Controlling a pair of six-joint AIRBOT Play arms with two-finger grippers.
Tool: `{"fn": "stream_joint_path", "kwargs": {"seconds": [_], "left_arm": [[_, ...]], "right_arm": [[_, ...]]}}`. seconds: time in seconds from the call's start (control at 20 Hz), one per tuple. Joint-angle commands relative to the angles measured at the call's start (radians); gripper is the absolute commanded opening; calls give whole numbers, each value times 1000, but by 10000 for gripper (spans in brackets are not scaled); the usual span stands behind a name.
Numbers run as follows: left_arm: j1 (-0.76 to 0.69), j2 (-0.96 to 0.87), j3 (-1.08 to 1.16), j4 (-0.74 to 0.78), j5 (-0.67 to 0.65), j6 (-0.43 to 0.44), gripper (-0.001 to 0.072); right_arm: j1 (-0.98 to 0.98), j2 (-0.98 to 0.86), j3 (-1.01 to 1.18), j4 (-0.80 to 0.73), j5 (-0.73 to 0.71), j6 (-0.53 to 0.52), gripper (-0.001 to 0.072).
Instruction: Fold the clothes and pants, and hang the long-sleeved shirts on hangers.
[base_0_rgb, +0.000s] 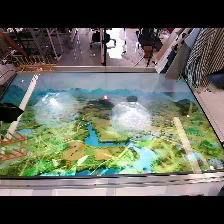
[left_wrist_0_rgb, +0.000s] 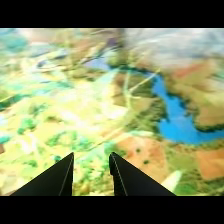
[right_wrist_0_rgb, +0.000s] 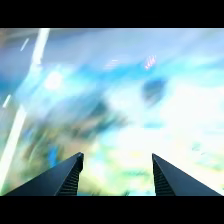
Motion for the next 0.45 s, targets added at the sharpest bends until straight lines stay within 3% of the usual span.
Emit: {"fn": "stream_joint_path", "kwargs": {"seconds": [0.0, 0.05, 0.1, 0.15, 0.2, 0.4], "left_arm": [[0, -2, -1, 76, 21, -51, 226], [0, -2, -1, 71, 21, -51, 226], [0, -2, -1, 71, 21, -51, 226], [0, -2, -1, 71, 21, -51, 226], [0, -2, -1, 71, 21, -51, 226], [0, -2, -1, 71, 21, -51, 226]], "right_arm": [[367, -35, -130, -189, -65, -47, 490], [418, -53, -130, -235, -140, -66, 481], [456, -69, -130, -262, -227, -98, 345], [480, -80, -130, -270, -302, -130, 81], [494, -89, -130, -274, -377, -148, 25], [497, -91, -129, -271, -504, -146, 20]]}}
